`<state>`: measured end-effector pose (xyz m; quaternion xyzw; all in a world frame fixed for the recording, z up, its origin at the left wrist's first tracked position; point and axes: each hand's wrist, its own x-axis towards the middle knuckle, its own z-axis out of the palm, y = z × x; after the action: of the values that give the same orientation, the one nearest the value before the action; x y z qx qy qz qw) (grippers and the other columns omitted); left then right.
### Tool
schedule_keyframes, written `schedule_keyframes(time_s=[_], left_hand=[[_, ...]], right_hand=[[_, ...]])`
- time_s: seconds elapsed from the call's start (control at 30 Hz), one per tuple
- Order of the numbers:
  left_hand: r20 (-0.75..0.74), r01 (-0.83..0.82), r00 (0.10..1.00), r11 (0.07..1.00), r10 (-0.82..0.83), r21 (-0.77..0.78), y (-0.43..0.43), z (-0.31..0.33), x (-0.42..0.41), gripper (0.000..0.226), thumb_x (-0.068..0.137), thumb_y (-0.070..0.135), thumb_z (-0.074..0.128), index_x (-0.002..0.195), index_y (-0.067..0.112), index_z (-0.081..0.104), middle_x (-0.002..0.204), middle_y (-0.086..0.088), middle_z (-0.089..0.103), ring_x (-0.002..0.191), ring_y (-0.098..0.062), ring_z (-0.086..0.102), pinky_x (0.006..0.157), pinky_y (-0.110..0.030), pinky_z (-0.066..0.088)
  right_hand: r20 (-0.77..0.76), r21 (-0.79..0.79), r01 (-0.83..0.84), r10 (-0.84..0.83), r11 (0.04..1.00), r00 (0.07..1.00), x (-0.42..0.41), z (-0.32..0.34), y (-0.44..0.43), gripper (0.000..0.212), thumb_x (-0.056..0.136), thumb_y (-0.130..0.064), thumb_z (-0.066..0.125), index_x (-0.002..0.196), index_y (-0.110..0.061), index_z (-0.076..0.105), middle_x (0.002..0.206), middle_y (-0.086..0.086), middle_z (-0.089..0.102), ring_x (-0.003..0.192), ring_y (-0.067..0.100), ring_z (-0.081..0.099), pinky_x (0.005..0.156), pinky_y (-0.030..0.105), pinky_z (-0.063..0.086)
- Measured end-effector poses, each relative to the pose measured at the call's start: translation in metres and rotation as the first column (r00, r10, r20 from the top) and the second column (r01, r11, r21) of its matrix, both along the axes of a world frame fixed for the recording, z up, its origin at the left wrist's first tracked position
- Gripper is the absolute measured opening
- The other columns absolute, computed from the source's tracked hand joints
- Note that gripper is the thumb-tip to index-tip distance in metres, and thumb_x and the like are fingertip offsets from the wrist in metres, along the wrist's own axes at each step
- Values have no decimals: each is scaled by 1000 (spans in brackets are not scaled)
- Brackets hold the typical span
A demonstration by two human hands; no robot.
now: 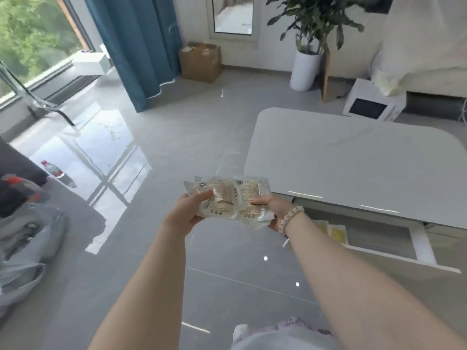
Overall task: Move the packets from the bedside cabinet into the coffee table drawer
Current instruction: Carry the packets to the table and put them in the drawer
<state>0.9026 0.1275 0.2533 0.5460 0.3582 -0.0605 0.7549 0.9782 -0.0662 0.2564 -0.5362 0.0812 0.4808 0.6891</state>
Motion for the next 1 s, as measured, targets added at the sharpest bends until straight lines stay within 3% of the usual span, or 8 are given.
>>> schedule_keyframes(time_s=[0.17, 0.27, 0.37, 0.53, 0.67, 0.83, 1.0], left_hand=[[3, 190, 982, 982, -190, -20, -57, -2, 59, 39, 89, 18, 63, 125, 5, 56, 102, -7, 69, 84, -18, 67, 60, -22, 55], [-18, 275, 961, 961, -276, -33, -88, -10, 87, 46, 88, 19, 65, 128, 4, 52, 115, -12, 66, 90, -21, 67, 59, -23, 55], [-37, 369, 928, 928, -371, -43, -119, -18, 110, 43, 88, 18, 64, 127, 2, 53, 116, -14, 66, 87, -21, 67, 57, -22, 55], [-61, 497, 865, 867, -499, -44, -163, -35, 150, 43, 89, 17, 64, 127, 1, 54, 115, -15, 66, 102, -28, 64, 85, -34, 53], [-63, 570, 817, 819, -574, -64, -199, -42, 193, 29, 90, 17, 63, 115, 2, 59, 93, -8, 69, 83, -21, 66, 75, -29, 55], [-63, 622, 776, 778, -628, -87, -235, -57, 249, 35, 88, 18, 64, 119, 2, 60, 106, -13, 68, 91, -26, 66, 87, -36, 53], [-114, 664, 730, 739, -674, -111, -263, -72, 299, 33, 89, 20, 64, 118, 4, 60, 103, -11, 69, 83, -21, 68, 67, -26, 59]], right_hand=[[-47, 17, 181, -180, 983, 983, 22, -3, -67, 31, 93, 0, 45, 76, -3, 70, 68, 8, 71, 59, 18, 70, 65, 29, 57], [-80, 8, 296, -295, 955, 952, 30, -8, -101, 21, 93, 0, 45, 85, -2, 64, 68, 9, 71, 59, 19, 70, 61, 27, 57], [-111, -9, 406, -405, 914, 908, 34, -15, -130, 22, 94, 2, 42, 85, 0, 62, 66, 9, 71, 56, 18, 70, 56, 26, 57], [-131, -77, 515, -521, 854, 844, 49, -29, -173, 20, 93, 3, 44, 83, -1, 61, 62, 9, 71, 52, 18, 69, 51, 27, 57], [-106, -139, 561, -575, 816, 811, 80, -40, -205, 18, 92, 1, 47, 85, -3, 62, 64, 7, 72, 54, 17, 70, 55, 28, 57], [-115, -214, 530, -560, 821, 821, 132, -48, -238, 18, 92, -5, 51, 82, -6, 65, 64, 5, 72, 53, 16, 69, 51, 23, 56], [-154, -245, 533, -575, 810, 803, 178, -63, -262, 16, 93, -6, 50, 85, -6, 64, 65, 5, 72, 54, 16, 70, 50, 24, 56]])
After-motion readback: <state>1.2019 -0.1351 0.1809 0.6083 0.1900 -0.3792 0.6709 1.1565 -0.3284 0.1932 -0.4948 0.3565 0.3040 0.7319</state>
